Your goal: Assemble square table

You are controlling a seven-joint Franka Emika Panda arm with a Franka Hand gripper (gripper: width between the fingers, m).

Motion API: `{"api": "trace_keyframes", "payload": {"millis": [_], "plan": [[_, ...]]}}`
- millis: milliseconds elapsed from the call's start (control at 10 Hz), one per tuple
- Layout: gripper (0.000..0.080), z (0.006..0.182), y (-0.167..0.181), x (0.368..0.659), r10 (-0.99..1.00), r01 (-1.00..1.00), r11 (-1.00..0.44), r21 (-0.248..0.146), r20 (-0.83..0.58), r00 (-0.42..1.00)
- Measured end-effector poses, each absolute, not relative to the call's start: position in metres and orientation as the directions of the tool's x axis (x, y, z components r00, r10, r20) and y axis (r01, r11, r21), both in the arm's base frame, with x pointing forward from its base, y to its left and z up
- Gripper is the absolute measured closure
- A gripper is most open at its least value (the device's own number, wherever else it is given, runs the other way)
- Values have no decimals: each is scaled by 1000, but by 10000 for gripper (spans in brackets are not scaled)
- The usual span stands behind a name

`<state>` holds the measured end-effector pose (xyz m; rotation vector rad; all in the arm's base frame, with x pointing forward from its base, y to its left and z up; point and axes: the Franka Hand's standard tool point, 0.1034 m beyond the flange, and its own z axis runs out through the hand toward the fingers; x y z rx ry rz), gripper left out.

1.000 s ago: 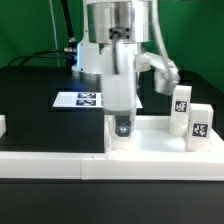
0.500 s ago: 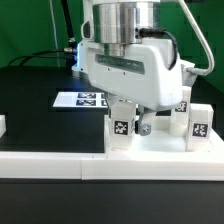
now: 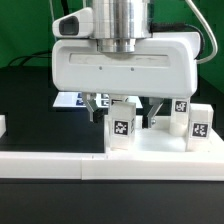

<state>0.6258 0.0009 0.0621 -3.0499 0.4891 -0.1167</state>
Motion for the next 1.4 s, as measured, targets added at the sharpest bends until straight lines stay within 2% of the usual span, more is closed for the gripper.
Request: {"api": "trace_keyframes", "payload": {"millis": [100,300,400,500,700,800,1000,1200,1400], "plan": [[151,62,0,626,-364,-360,-931,-65,63,929],[399,62,0,626,-426,-422,-904,-69,59,903],[399,62,0,626,-500,-496,-865,-74,52,864],[512,62,0,626,-549,-545,-835,-77,48,834],[512,61,-2,626,-728,-724,-685,-83,31,685],[512,61,1,626,-837,-833,-547,-84,17,547],[512,61,0,624,-993,-992,-99,-77,-48,103],[511,60,2,624,-982,-986,160,-52,-113,-153],[511,60,2,624,-961,-966,256,-42,-123,-249]]}}
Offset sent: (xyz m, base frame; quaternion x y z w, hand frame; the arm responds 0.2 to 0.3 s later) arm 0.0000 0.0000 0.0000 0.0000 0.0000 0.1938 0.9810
